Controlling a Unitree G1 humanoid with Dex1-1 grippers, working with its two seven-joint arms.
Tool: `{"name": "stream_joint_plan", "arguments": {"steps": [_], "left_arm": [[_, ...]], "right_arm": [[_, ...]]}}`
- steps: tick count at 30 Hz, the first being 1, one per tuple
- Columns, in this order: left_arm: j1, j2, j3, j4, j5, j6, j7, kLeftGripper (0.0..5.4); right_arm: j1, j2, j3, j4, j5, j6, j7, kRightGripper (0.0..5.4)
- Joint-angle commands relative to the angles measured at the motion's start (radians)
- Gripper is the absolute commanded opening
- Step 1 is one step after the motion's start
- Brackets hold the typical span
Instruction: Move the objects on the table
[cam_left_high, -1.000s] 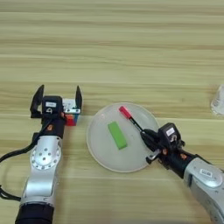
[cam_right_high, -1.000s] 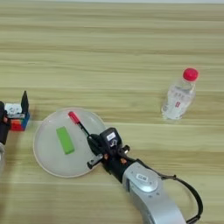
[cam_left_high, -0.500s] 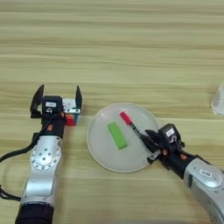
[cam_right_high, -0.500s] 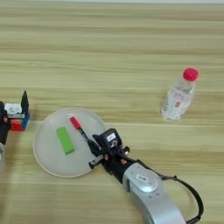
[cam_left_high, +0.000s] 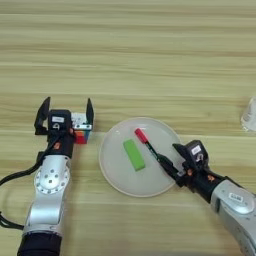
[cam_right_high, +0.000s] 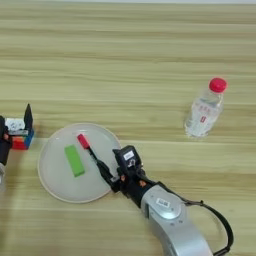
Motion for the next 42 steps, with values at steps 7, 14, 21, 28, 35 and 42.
{"name": "stream_joint_plan", "arguments": {"steps": [7, 14, 21, 28, 35, 42], "left_arm": [[0.0, 0.001, 0.003, -0.004, 0.009, 0.009, 0.007, 5.4], [-0.003, 0.001, 0.002, 0.002, 0.008, 0.008, 0.006, 5.4], [-0.003, 0.001, 0.002, 0.002, 0.008, 0.01, 0.005, 5.4], [-0.003, 0.001, 0.002, 0.003, 0.007, 0.012, 0.004, 5.4], [-0.004, 0.001, 0.001, 0.016, 0.005, 0.018, 0.002, 5.4], [0.001, -0.005, -0.007, 0.031, 0.013, 0.031, 0.007, 5.4]], "right_arm": [[-0.015, 0.004, -0.018, 0.001, -0.008, -0.029, -0.004, 3.92], [-0.021, 0.007, -0.028, 0.006, -0.009, -0.04, -0.007, 4.65], [-0.028, 0.012, -0.044, 0.006, -0.011, -0.059, -0.011, 5.37], [-0.034, 0.028, -0.07, 0.006, 0.004, -0.111, -0.01, 5.37], [-0.045, 0.04, -0.099, 0.03, 0.004, -0.139, -0.02, 5.37], [-0.051, 0.043, -0.116, 0.035, 0.007, -0.141, -0.022, 5.37]]}}
